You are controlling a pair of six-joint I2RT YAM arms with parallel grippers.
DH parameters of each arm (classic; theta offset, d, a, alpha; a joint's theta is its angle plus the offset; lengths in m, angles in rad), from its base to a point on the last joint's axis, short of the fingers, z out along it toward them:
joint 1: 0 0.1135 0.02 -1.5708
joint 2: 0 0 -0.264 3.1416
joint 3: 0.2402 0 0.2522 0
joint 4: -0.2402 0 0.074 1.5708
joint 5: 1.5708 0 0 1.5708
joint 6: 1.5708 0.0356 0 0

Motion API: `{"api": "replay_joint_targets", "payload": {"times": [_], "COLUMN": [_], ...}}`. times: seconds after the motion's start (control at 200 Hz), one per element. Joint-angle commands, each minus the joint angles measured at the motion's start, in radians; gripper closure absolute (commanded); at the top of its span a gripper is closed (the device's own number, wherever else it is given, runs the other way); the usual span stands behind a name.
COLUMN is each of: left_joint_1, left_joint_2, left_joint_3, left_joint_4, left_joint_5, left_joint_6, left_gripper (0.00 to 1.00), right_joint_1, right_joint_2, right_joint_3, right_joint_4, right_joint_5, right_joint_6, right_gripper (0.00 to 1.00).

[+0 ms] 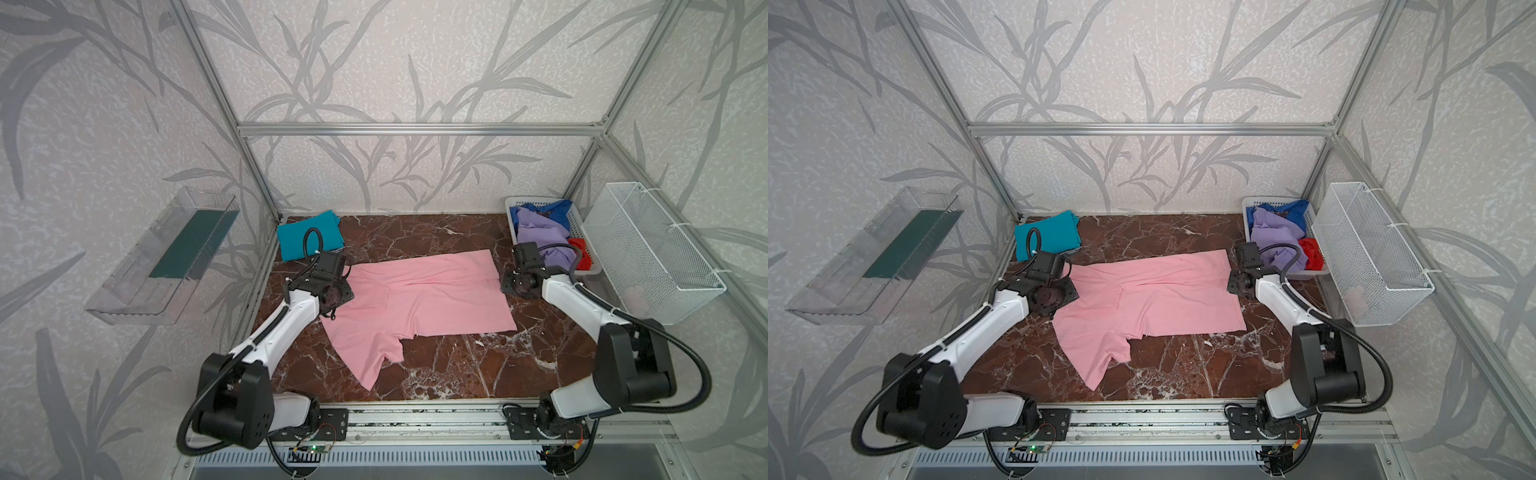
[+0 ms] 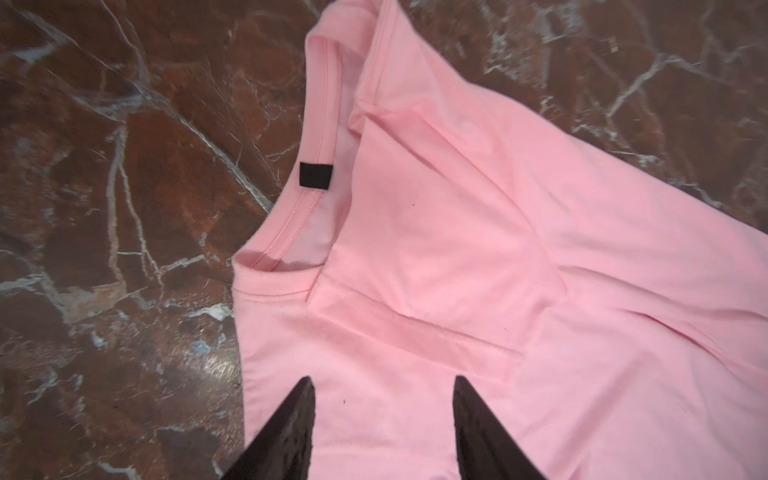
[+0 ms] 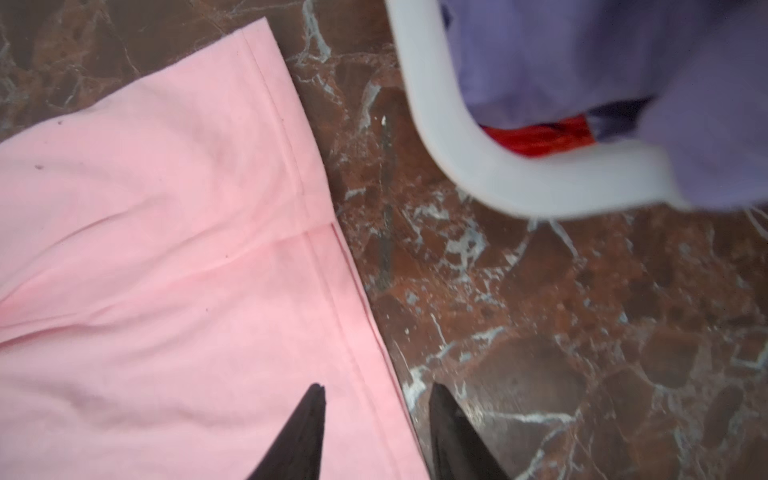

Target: Fold and stack the t-shirts

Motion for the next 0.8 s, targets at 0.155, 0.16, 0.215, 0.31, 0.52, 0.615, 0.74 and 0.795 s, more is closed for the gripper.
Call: {"api": "replay_joint_targets", "payload": {"times": [0.155, 0.16, 0.215, 0.31, 0.52, 0.615, 0.74, 0.795], "left_joint_1": [-0.282, -0.290, -0.392, -0.589, -0.908, -0.957, -0.960, -0.960], "left_joint_2": [-0.144, -0.145, -0.163, -0.174, -0.030, 0.078, 0.167, 0.190], "left_joint_3": [-0.213, -0.216, -0.242, -0.252, -0.249, -0.235, -0.217, -0.201], "left_joint_4": [-0.190, -0.190, -0.196, -0.219, -0.212, -0.164, -0.200, -0.239], "left_joint_5": [-0.041, -0.041, -0.053, -0.103, -0.142, -0.119, -0.129, -0.150], "left_joint_6": [-0.197, -0.202, -0.266, -0.376, -0.540, -0.543, -0.584, -0.585], "left_gripper": [0.52, 0.51, 0.49, 0.43, 0.39, 0.42, 0.48, 0.46], "right_joint_1": [-0.004, -0.004, -0.005, -0.005, -0.006, -0.012, -0.024, -0.028], "right_joint_2": [-0.175, -0.176, -0.192, -0.209, -0.227, -0.233, -0.247, -0.251], "right_joint_3": [-0.263, -0.266, -0.289, -0.310, -0.319, -0.314, -0.297, -0.293], "right_joint_4": [-0.041, -0.041, -0.049, -0.062, -0.065, -0.070, -0.082, -0.079], "right_joint_5": [-0.130, -0.132, -0.152, -0.170, -0.183, -0.168, -0.159, -0.153], "right_joint_6": [0.070, 0.071, 0.074, 0.077, 0.099, 0.100, 0.087, 0.085], "right_gripper": [0.39, 0.39, 0.36, 0.27, 0.24, 0.25, 0.26, 0.26]}}
